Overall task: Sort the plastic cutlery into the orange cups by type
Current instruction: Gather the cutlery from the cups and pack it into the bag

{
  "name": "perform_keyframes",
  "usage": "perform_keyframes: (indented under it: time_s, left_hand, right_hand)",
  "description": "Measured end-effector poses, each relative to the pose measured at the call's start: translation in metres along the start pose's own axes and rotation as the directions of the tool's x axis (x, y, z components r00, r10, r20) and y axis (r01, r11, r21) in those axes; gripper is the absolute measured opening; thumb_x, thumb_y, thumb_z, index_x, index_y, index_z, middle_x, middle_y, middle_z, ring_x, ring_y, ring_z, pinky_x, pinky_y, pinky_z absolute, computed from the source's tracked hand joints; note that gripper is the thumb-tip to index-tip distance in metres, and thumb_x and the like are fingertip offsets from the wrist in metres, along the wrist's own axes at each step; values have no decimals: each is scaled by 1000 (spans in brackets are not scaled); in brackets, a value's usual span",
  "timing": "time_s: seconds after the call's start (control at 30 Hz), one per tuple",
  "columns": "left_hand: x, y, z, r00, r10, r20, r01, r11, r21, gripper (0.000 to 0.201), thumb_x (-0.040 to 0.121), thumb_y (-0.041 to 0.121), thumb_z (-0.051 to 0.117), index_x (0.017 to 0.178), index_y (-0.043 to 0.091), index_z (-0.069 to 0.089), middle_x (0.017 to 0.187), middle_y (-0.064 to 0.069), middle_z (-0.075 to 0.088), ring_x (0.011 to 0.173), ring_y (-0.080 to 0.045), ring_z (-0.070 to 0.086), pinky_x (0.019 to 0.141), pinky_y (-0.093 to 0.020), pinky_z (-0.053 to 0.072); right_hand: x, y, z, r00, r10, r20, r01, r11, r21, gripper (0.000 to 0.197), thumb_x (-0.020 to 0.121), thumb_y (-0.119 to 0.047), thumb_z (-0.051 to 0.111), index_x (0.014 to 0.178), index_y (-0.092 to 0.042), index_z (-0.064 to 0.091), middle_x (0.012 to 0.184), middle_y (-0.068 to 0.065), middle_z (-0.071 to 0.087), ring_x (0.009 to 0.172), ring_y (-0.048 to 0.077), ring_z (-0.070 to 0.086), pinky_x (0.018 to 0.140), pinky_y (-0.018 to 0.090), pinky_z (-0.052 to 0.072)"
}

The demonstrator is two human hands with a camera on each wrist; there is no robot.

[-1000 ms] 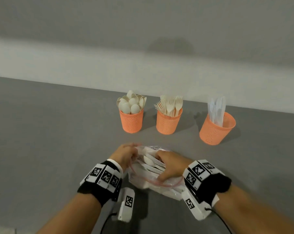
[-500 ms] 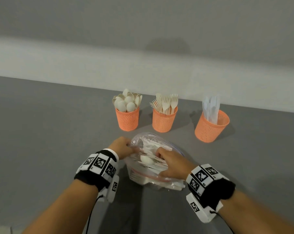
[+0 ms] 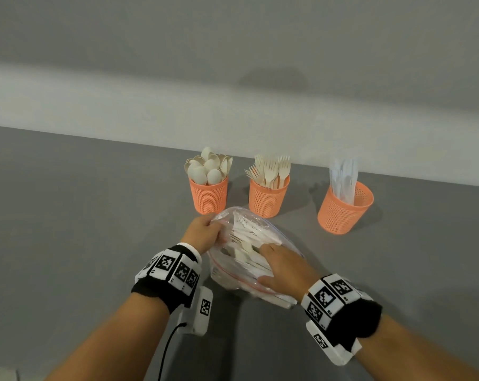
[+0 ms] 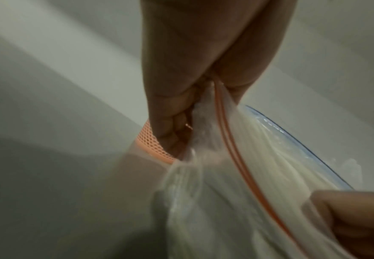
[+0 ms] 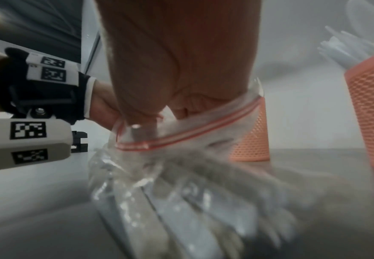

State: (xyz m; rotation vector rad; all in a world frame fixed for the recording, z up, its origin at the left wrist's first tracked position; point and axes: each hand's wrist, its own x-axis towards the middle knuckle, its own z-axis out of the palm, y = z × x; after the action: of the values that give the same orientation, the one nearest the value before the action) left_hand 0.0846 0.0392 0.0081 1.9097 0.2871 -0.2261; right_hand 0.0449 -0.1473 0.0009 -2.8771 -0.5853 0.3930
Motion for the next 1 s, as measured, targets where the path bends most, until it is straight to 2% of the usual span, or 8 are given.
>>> perform_keyframes:
  time_s: [0.13, 0.2, 0.43, 0.57, 0.67, 0.77, 0.9, 1.0]
  left_hand:
    - [0, 5, 2, 999, -3, 42, 5, 999, -48, 30, 90, 13, 44, 60, 10, 50, 61, -5, 52, 59, -18, 47, 62, -26, 41]
    - [1, 8, 3, 995, -48, 86, 60, 988, -142, 36, 91, 10, 40, 55, 12, 42, 49, -1, 48, 46, -15, 44, 53, -24, 41]
    - [-9, 7, 4, 982, -45, 185, 118, 906, -406, 25, 93, 11, 50, 69, 12, 56, 43, 5, 54, 36, -7, 50, 43, -19, 44]
    - [-10, 8, -2, 977, 28, 213, 30, 963, -267, 12, 84, 0, 56, 83, 10, 63, 58, 0, 62, 46, -7, 57, 47, -19, 47]
    - [-6, 1, -13, 979, 19, 201, -33, 997, 65, 9, 77, 5, 67, 76, 13, 62, 70, -3, 61, 66, -15, 58, 66, -24, 49]
    - [-5, -10, -16, 991, -41, 129, 2, 959, 283, 27, 82, 14, 66, 59, 15, 52, 59, 0, 49, 54, -10, 45, 53, -20, 37]
    - [-4, -16, -8, 985, -60, 159, 4, 943, 332, 33, 88, 16, 58, 57, 17, 48, 59, 1, 49, 54, -10, 44, 57, -22, 37]
    - [3, -15, -8, 995, -59, 84, 31, 951, 307, 24, 87, 10, 55, 63, 13, 53, 62, -3, 53, 54, -15, 47, 55, -22, 39]
  right_hand:
    - [4, -6, 1, 999, 31, 38, -30, 999, -18, 48, 83, -32, 59, 124, -14, 42, 121, 6, 57, 110, 27, 54, 91, 42, 46]
    - [8, -10, 4, 999, -23, 45, 23, 1000, 8, 56, 80, -27, 62, 128, -16, 36, 120, 7, 57, 109, 29, 55, 92, 43, 46]
    - [18, -16, -1, 978, 20, 207, -41, 994, 98, 55, 70, -20, 71, 117, -11, 43, 111, 7, 57, 98, 25, 56, 81, 33, 47]
    - [13, -17, -2, 985, 59, 160, -97, 964, 246, 31, 68, -20, 73, 89, -16, 50, 84, -2, 57, 85, 20, 55, 67, 24, 40]
    - [7, -13, -6, 990, 98, 102, -124, 952, 282, 34, 70, -17, 69, 66, -26, 37, 68, -9, 44, 79, 18, 51, 63, 24, 38]
    - [4, -10, -9, 988, 71, 136, -122, 902, 414, 28, 69, -8, 68, 82, -22, 47, 81, -2, 56, 81, 21, 56, 69, 26, 43]
    - [0, -4, -7, 989, 108, 102, -147, 819, 554, 32, 67, -8, 69, 95, -13, 54, 91, 7, 65, 86, 23, 63, 80, 30, 52]
    - [-5, 1, -16, 993, 110, 48, -109, 664, 740, 33, 72, 1, 68, 104, -5, 58, 80, 0, 62, 69, 7, 58, 62, 9, 48]
